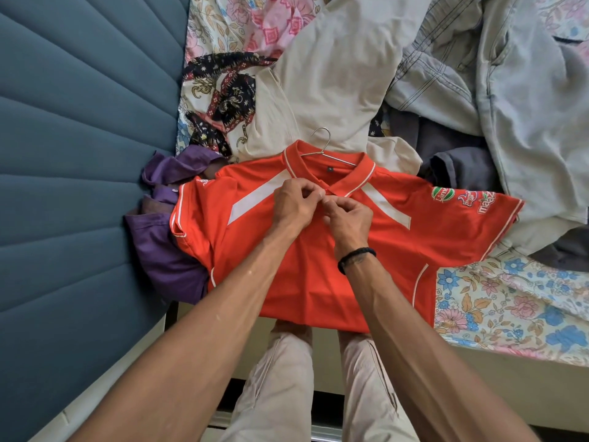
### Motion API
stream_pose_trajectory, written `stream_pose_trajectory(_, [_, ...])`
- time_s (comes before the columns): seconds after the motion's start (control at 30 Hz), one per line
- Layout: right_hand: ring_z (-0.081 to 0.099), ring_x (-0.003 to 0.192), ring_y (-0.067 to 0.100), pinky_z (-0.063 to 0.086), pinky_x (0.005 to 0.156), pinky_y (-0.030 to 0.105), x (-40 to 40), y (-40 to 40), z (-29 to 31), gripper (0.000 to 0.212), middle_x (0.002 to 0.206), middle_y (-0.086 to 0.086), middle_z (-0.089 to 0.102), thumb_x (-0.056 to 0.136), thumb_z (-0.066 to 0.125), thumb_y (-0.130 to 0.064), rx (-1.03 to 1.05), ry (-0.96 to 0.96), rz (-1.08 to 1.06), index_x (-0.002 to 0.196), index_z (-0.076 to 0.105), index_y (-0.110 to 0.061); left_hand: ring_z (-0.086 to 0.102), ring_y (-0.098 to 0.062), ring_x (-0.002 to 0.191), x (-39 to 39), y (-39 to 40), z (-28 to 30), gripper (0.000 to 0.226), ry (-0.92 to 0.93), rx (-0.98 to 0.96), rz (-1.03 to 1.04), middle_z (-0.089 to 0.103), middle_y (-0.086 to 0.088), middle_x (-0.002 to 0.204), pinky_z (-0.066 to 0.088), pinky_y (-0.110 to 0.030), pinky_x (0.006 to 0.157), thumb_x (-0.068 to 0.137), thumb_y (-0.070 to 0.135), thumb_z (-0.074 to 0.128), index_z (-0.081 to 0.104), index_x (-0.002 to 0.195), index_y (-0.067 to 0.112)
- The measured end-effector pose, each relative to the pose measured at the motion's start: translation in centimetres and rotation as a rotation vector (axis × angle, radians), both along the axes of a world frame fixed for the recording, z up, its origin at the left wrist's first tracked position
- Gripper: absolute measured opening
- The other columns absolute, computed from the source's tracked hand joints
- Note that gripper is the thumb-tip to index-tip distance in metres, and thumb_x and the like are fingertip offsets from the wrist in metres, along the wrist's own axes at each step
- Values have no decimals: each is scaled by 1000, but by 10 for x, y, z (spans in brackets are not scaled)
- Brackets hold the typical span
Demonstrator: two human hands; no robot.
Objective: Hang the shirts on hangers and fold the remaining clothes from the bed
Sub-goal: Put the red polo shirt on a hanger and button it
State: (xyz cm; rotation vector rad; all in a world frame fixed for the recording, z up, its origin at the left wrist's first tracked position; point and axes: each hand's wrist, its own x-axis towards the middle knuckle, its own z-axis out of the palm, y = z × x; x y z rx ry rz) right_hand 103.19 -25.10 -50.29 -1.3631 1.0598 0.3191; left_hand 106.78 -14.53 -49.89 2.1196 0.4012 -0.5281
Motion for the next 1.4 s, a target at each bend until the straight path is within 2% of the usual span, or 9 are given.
stream_pose_trajectory(0.27, [68,62,17,62,70,46,5,3,0,17,67,5,72,88,72,-12,-105,31,52,71,72,-15,58,-7,56,-4,0,-21,19,183,-92,21,65,-1,66,52,-31,67,97,19,65,77,94,5])
stream_pose_trajectory(0.4, [70,64,16,64,77,52,1,6,0,10,68,3,75,83,77,-15,-109,29,30,73,75,-15,47,-18,54,-2,-1,-25,40,319,-150,104,47,8,47,42,-35,59,100,28,59,64,65,9])
stream_pose_trajectory(0.53, [74,73,17,64,79,49,-1,6,3,10,75,2,77,83,77,-23,-105,17,114,78,77,-15,36,-12,51,3,-4,-19,48,419,-278,214,43,5,52,31,-28,53,107,26,53,46,60,17])
stream_pose_trajectory(0.67, [67,72,11,60,70,35,1,5,7,12,78,3,70,94,70,-9,-2,-31,68,82,69,-12,38,-11,59,5,3,-13,40,445,-352,162,39,1,66,34,-27,55,108,29,49,47,69,20])
stream_pose_trajectory(0.77, [60,70,7,57,75,32,-1,3,8,20,77,-1,63,97,62,-3,128,-22,45,81,64,-14,40,-11,62,9,13,-8,32,323,-244,-48,44,5,67,34,-30,63,105,30,56,61,76,18])
stream_pose_trajectory(0.93, [57,67,6,55,76,36,0,-12,11,19,76,-3,61,98,61,-5,262,11,114,83,65,-15,62,-19,83,0,29,2,15,-183,281,-356,63,7,87,47,-36,67,91,40,70,69,88,25])
stream_pose_trajectory(1.13, [63,80,18,50,76,36,33,-43,15,7,84,0,68,88,68,-21,-744,-411,526,86,69,-14,53,-25,104,5,57,10,20,-433,554,-179,58,0,109,44,-41,86,90,39,66,65,106,27])
stream_pose_trajectory(1.27, [52,107,31,47,86,45,71,-53,7,17,108,7,62,85,75,-27,-856,-322,969,101,75,-19,55,-30,110,26,92,12,37,-338,608,-267,57,-4,117,42,-49,99,92,40,63,57,126,29])
stream_pose_trajectory(1.4, [52,101,40,51,76,49,84,-66,-6,10,105,14,56,88,68,-18,-939,-296,1187,93,64,-10,60,-32,95,50,115,17,33,-196,405,-432,62,-7,102,55,-51,80,91,28,70,49,117,26])
